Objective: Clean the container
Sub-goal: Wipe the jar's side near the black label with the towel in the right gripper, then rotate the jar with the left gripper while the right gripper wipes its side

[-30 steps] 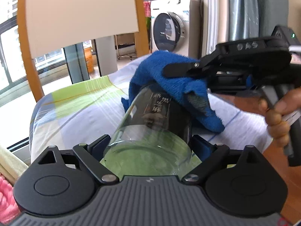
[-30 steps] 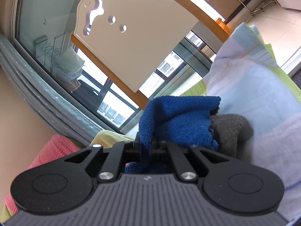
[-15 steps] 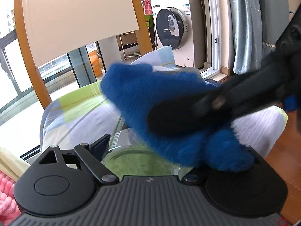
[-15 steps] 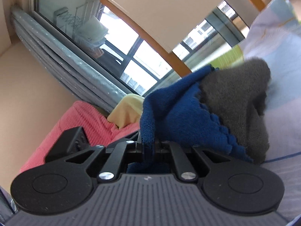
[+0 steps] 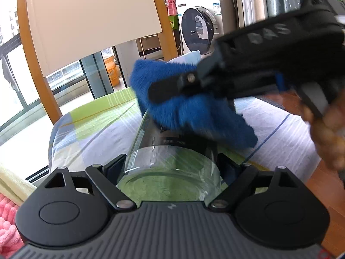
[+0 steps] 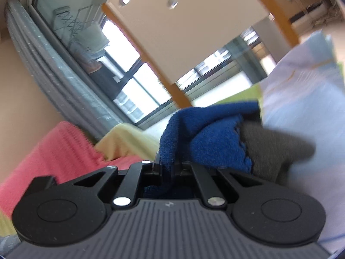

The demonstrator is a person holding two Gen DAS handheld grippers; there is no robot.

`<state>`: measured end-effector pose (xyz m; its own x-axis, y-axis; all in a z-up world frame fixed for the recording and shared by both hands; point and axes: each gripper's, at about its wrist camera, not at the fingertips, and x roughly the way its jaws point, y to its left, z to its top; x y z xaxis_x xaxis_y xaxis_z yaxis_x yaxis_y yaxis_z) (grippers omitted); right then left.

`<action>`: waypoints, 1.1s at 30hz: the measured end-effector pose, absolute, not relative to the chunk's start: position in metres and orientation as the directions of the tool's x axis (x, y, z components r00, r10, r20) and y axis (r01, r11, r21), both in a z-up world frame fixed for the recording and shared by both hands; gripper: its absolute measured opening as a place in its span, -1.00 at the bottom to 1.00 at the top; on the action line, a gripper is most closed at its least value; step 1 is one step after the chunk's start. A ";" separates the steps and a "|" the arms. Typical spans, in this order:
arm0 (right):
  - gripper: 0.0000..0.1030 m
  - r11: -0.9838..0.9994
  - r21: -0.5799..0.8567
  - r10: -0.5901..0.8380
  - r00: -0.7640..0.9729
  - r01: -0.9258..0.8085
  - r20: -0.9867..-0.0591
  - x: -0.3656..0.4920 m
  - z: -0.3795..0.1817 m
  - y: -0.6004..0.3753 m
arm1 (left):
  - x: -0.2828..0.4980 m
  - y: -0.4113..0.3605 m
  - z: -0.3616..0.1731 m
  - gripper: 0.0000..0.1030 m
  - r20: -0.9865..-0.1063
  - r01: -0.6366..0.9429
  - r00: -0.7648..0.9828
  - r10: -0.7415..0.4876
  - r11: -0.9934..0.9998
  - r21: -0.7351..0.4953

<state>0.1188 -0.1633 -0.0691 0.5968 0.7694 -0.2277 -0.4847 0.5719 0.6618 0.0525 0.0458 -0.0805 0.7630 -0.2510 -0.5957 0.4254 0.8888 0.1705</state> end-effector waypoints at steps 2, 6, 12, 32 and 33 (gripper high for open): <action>-0.97 0.592 0.660 0.746 0.625 -0.463 -0.230 0.124 -0.069 -0.172 | 0.052 0.046 -0.080 0.71 -0.593 0.425 0.764 -0.252 0.889 0.169; -0.97 0.591 0.661 0.745 0.627 -0.462 -0.228 0.125 -0.069 -0.174 | 0.058 0.052 -0.080 0.75 -0.618 0.417 0.739 -0.268 0.903 0.106; -0.97 0.564 0.703 0.743 0.638 -0.433 -0.204 0.124 -0.075 -0.180 | 0.071 0.069 -0.083 0.73 -0.660 0.397 0.677 -0.326 0.917 -0.046; -0.87 0.416 0.708 0.889 0.421 -0.571 -0.182 0.081 -0.051 -0.148 | 0.038 0.028 -0.103 0.71 -0.496 0.371 0.865 -0.076 0.762 0.530; -0.87 0.426 0.701 0.887 0.415 -0.572 -0.201 0.081 -0.053 -0.143 | 0.039 0.029 -0.103 0.71 -0.496 0.372 0.865 -0.077 0.763 0.529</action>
